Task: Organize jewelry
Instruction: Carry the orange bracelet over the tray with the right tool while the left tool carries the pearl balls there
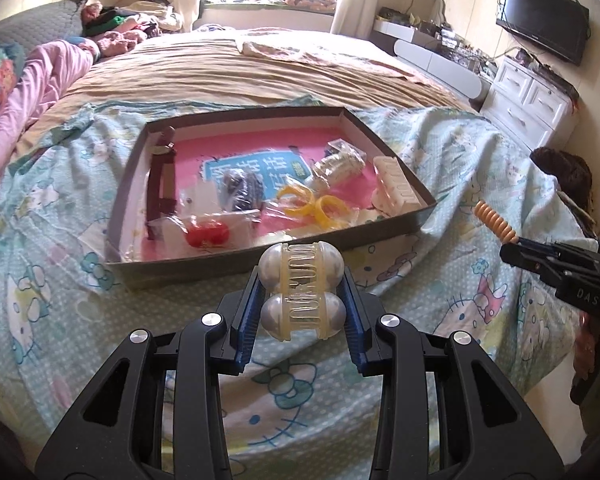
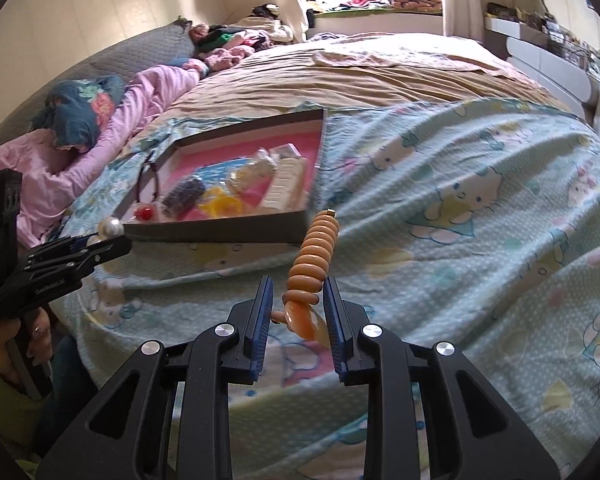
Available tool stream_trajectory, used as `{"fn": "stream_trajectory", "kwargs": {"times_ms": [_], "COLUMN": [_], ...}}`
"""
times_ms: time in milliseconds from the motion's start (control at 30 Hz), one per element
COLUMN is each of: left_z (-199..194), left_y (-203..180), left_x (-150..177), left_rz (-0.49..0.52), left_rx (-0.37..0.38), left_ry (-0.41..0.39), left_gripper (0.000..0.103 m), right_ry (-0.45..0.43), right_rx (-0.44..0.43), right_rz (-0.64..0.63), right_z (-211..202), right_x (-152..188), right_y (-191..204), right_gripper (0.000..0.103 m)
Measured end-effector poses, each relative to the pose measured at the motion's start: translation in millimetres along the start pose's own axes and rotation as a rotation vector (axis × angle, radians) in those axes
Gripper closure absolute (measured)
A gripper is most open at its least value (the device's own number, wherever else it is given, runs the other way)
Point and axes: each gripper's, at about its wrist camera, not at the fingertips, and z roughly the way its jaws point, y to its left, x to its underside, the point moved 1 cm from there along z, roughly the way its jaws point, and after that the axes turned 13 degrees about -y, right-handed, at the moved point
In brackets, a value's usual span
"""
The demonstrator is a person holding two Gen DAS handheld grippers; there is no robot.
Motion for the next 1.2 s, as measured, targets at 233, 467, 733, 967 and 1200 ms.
{"fn": "stream_trajectory", "kwargs": {"times_ms": [233, 467, 733, 967, 1200], "left_z": [-10.3, -15.3, -16.4, -16.7, -9.5], "left_y": [12.4, 21.1, 29.5, 36.1, 38.1], "left_x": [-7.3, -11.2, -14.8, -19.6, -28.5], "left_rz": [-0.026, -0.042, -0.055, -0.078, -0.091], "left_rx": [-0.017, -0.031, -0.043, -0.049, -0.051], "left_ry": [-0.031, -0.048, -0.059, -0.071, -0.080], "left_gripper": [0.074, 0.074, 0.074, 0.074, 0.074], "right_ry": [-0.010, -0.023, -0.037, -0.057, -0.079], "right_rx": [-0.040, -0.082, -0.120, -0.143, -0.155], "right_rz": [-0.026, -0.043, -0.055, -0.067, -0.077], "right_z": [1.4, 8.4, 16.7, 24.0, 32.5], "right_x": [-6.1, -14.5, -24.7, -35.6, -47.1], "right_y": [22.9, 42.9, 59.5, 67.7, 71.2], "right_gripper": [0.078, 0.078, 0.078, 0.078, 0.078]}}
